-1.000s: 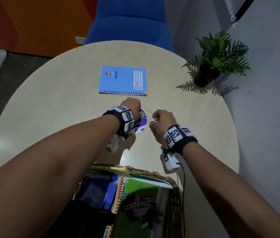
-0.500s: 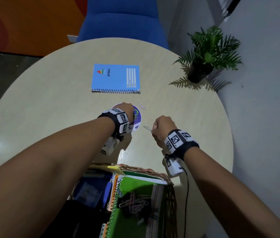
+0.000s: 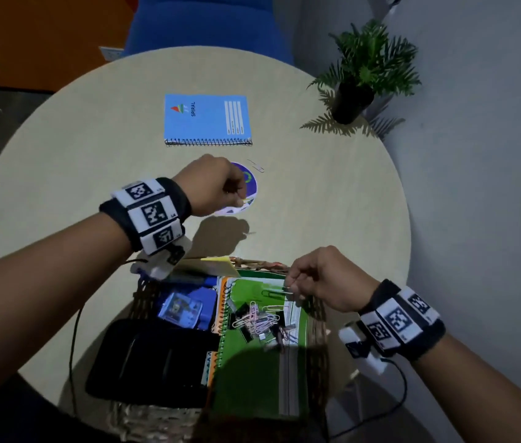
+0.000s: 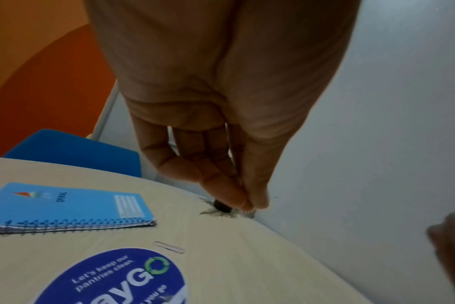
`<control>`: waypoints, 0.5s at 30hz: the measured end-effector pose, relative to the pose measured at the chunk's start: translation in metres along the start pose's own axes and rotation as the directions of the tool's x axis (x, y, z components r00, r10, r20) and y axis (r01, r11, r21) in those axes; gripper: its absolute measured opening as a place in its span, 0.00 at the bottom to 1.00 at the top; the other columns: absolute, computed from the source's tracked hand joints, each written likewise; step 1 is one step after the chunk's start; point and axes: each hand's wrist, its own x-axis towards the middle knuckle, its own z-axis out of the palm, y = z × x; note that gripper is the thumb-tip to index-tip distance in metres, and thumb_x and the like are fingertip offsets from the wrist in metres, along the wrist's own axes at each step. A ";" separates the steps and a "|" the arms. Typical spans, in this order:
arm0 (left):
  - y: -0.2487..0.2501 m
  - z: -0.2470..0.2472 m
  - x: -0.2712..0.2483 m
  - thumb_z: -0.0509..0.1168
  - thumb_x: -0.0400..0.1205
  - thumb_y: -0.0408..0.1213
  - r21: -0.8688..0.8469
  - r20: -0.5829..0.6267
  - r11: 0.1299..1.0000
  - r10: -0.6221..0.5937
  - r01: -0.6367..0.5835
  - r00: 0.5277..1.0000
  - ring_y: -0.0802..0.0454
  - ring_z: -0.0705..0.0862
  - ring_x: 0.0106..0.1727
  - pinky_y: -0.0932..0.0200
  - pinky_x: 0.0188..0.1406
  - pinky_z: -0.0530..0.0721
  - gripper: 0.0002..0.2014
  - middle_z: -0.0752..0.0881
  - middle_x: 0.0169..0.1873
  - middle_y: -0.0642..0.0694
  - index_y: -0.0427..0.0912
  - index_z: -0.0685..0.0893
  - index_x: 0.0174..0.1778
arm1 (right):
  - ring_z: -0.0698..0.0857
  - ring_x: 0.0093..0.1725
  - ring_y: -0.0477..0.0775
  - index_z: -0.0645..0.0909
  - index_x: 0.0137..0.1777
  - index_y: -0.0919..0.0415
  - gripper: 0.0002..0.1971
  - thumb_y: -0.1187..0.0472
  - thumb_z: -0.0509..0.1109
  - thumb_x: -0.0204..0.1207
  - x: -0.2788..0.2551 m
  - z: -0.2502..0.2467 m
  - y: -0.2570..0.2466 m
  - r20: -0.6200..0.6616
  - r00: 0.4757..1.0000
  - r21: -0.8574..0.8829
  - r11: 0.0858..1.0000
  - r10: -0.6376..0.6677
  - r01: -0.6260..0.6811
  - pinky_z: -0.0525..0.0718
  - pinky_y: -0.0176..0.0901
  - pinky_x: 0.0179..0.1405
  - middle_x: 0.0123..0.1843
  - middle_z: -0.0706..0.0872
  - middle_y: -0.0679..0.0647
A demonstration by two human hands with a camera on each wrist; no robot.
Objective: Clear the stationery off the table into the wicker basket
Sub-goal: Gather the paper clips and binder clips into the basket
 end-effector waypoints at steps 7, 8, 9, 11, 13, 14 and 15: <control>0.038 0.037 -0.077 0.67 0.77 0.42 0.010 0.159 0.997 0.080 -0.083 0.984 0.51 0.86 0.44 0.57 0.43 0.82 0.04 0.90 0.38 0.53 0.51 0.86 0.44 | 0.87 0.38 0.39 0.87 0.50 0.55 0.06 0.58 0.73 0.74 0.019 -0.013 -0.001 -0.187 0.982 -0.082 0.997 -0.007 -0.009 0.84 0.37 0.43 0.46 0.90 0.47; 0.048 0.041 -0.086 0.66 0.77 0.44 0.046 0.188 0.993 0.098 -0.109 0.977 0.50 0.86 0.46 0.58 0.41 0.79 0.05 0.90 0.40 0.52 0.52 0.86 0.46 | 0.87 0.36 0.39 0.87 0.49 0.57 0.05 0.59 0.73 0.75 0.033 -0.019 -0.002 -0.219 0.976 -0.066 0.998 -0.012 -0.002 0.84 0.36 0.42 0.44 0.89 0.47; 0.054 0.047 -0.093 0.64 0.78 0.44 0.081 0.213 0.987 0.122 -0.142 0.969 0.49 0.86 0.47 0.59 0.40 0.77 0.06 0.90 0.41 0.52 0.52 0.85 0.47 | 0.87 0.36 0.42 0.87 0.48 0.58 0.05 0.60 0.73 0.75 0.049 -0.025 -0.003 -0.244 0.970 -0.082 0.997 -0.017 -0.003 0.85 0.38 0.43 0.43 0.89 0.48; 0.064 0.055 -0.105 0.61 0.79 0.41 0.135 0.247 0.965 0.189 -0.226 0.950 0.48 0.86 0.45 0.57 0.42 0.80 0.08 0.90 0.41 0.49 0.50 0.85 0.47 | 0.88 0.41 0.51 0.87 0.51 0.58 0.07 0.59 0.73 0.74 0.090 -0.037 -0.003 -0.252 0.968 -0.168 0.985 -0.012 -0.032 0.86 0.46 0.50 0.46 0.89 0.51; 0.069 0.063 -0.109 0.58 0.79 0.37 0.186 0.295 0.942 0.218 -0.280 0.930 0.45 0.86 0.43 0.54 0.41 0.81 0.10 0.90 0.40 0.46 0.47 0.85 0.45 | 0.87 0.48 0.55 0.85 0.55 0.58 0.11 0.58 0.73 0.74 0.133 -0.047 -0.006 -0.251 0.968 -0.253 0.965 0.010 -0.076 0.85 0.48 0.57 0.54 0.89 0.54; 0.072 0.065 -0.110 0.56 0.80 0.36 0.201 0.319 0.938 0.211 -0.283 0.924 0.43 0.85 0.44 0.55 0.39 0.78 0.11 0.89 0.40 0.44 0.46 0.85 0.45 | 0.87 0.52 0.57 0.85 0.58 0.58 0.13 0.58 0.73 0.74 0.153 -0.050 -0.008 -0.262 0.965 -0.281 0.955 0.022 -0.098 0.84 0.48 0.60 0.57 0.89 0.55; 0.075 0.069 -0.109 0.56 0.82 0.35 0.212 0.373 0.940 0.174 -0.266 0.911 0.41 0.85 0.46 0.54 0.39 0.75 0.11 0.88 0.42 0.41 0.44 0.84 0.45 | 0.86 0.56 0.59 0.83 0.62 0.59 0.15 0.59 0.71 0.75 0.172 -0.053 -0.009 -0.278 0.959 -0.301 0.944 0.046 -0.133 0.83 0.48 0.61 0.61 0.87 0.56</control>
